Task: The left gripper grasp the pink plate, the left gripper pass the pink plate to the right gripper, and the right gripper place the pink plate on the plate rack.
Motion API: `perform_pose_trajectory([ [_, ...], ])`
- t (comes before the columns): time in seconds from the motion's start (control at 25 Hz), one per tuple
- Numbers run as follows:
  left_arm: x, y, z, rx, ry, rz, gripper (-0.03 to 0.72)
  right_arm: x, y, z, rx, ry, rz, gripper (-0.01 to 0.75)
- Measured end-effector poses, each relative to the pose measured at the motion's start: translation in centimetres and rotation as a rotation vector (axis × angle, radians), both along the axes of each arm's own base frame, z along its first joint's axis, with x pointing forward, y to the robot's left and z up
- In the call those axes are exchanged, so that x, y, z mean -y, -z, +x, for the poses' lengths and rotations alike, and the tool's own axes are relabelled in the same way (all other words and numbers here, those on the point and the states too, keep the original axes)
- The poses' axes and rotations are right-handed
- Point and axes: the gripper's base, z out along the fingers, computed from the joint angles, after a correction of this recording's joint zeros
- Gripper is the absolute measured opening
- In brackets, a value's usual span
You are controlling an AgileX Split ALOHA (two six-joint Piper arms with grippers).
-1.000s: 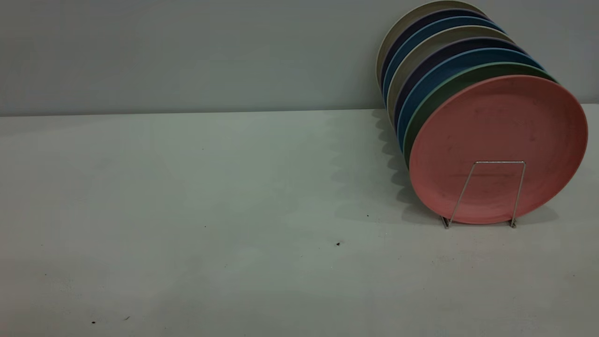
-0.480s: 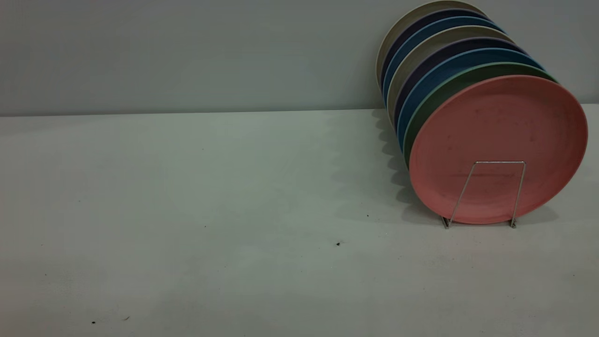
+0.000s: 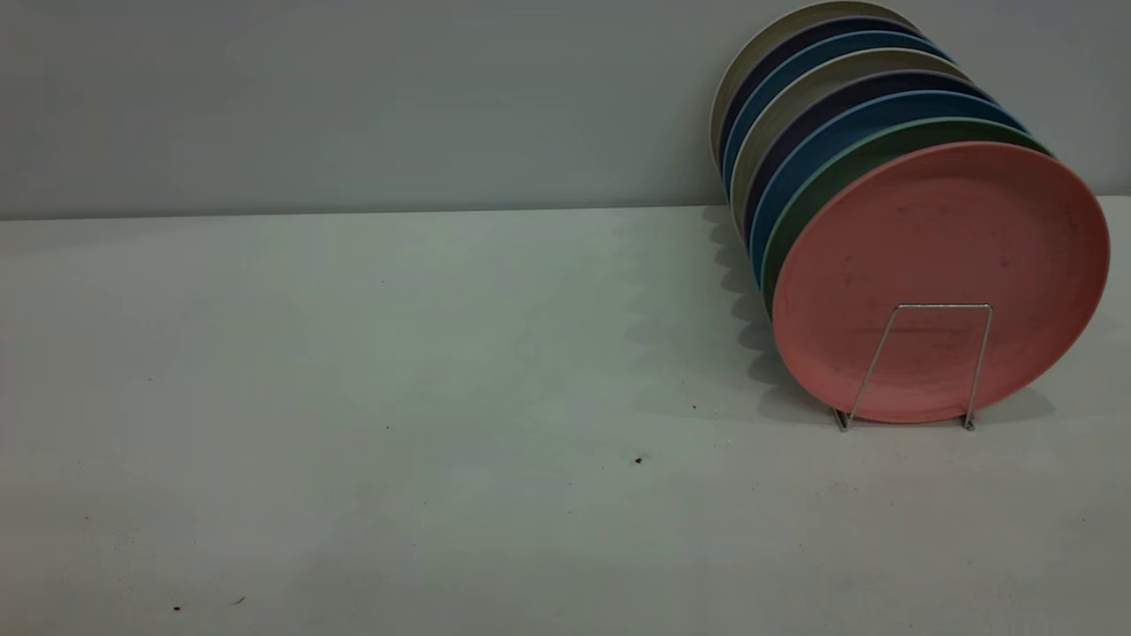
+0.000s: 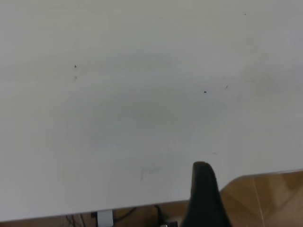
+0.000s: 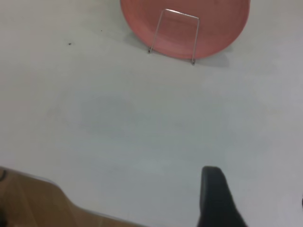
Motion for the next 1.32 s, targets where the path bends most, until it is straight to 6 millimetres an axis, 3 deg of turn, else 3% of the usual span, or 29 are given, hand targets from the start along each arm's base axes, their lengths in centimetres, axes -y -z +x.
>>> perform_pose_trajectory([
  [0.28, 0.0, 0.1, -1.5, 0.107, 0.0, 0.002, 0.554, 0.0, 0.0, -0.7, 0.055, 0.016, 0.002, 0.444],
  [1.32, 0.0, 0.1, -1.5, 0.11, -0.001, 0.001, 0.554, 0.0, 0.0, -0.8, 0.056, 0.017, 0.003, 0.444],
])
